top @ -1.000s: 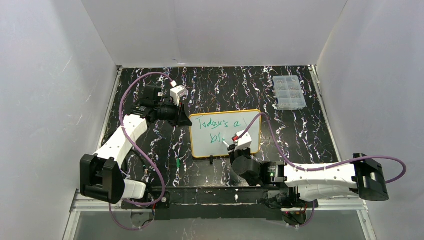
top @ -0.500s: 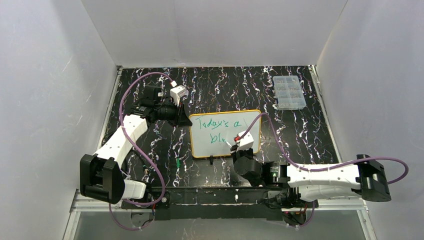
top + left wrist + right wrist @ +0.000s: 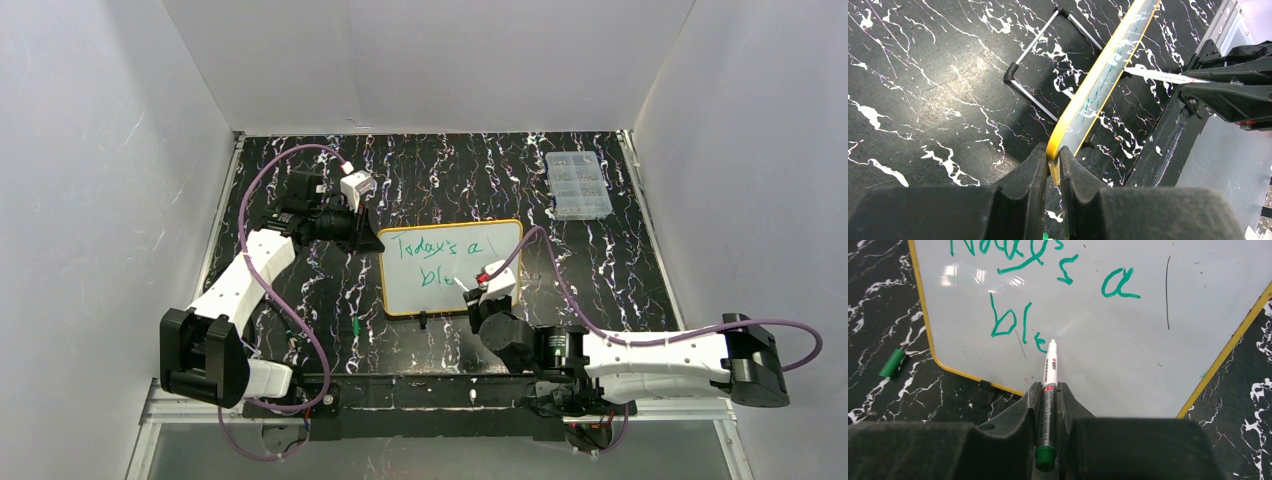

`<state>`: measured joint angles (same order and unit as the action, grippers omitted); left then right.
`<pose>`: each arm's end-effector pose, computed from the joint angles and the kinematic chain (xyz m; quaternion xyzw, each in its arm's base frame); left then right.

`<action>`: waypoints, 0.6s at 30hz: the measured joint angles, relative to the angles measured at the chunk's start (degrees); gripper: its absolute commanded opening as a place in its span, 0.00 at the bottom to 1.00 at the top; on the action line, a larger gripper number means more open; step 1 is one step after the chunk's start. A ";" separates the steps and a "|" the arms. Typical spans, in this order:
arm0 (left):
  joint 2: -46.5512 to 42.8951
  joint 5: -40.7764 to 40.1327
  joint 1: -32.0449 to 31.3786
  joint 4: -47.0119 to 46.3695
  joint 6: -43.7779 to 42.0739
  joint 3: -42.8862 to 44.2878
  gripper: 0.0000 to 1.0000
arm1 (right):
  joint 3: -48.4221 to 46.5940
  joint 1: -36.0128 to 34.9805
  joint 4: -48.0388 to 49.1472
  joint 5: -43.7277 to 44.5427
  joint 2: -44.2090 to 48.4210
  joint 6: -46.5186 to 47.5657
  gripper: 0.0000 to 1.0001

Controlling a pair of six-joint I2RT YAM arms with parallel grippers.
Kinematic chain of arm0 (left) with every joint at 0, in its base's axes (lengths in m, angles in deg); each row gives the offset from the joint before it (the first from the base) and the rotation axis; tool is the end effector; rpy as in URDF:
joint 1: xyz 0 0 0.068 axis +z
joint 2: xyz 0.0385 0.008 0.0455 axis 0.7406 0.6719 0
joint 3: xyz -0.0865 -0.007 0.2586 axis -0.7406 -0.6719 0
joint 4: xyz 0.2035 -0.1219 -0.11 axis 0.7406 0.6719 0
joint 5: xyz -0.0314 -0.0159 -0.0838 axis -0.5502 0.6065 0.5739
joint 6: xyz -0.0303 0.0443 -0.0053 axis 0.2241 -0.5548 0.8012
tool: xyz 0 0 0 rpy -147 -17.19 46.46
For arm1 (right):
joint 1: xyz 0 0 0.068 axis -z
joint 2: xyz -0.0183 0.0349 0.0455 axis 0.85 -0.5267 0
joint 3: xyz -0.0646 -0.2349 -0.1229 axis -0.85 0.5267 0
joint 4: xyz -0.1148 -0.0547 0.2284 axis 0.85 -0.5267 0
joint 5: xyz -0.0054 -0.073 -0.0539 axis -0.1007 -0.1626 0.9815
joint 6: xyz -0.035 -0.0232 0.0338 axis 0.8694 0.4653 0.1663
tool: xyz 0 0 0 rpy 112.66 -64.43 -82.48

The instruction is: Write a sentence on the whiteboard

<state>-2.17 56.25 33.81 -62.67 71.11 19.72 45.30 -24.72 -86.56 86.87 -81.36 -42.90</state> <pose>0.2701 -0.0929 0.2879 0.2996 0.8015 -0.3694 0.3624 0.0539 0.1916 0.2403 -0.1218 0.7663 0.1597 0.6102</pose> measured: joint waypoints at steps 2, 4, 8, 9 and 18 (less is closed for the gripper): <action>0.00 0.00 0.00 0.00 -0.02 0.00 0.00 | 0.00 0.00 -0.04 0.70 -1.01 0.00 0.01; 0.00 0.00 0.00 0.00 -0.02 0.00 0.00 | -0.04 0.00 -0.15 1.40 -1.88 -0.09 0.01; 0.00 0.00 0.00 0.00 0.00 0.00 0.00 | -0.09 -0.04 -0.15 2.25 -2.25 -0.22 0.01; 0.00 0.00 0.00 0.00 0.00 0.00 0.00 | -0.11 -0.04 -0.15 2.40 -2.25 -0.24 0.01; 0.00 -0.04 0.00 0.00 0.00 0.00 0.00 | -0.94 -0.09 0.07 1.88 -3.93 -0.07 0.01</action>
<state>-2.17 56.21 33.81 -62.67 71.11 19.72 44.36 -24.81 -86.49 88.75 -85.30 -42.97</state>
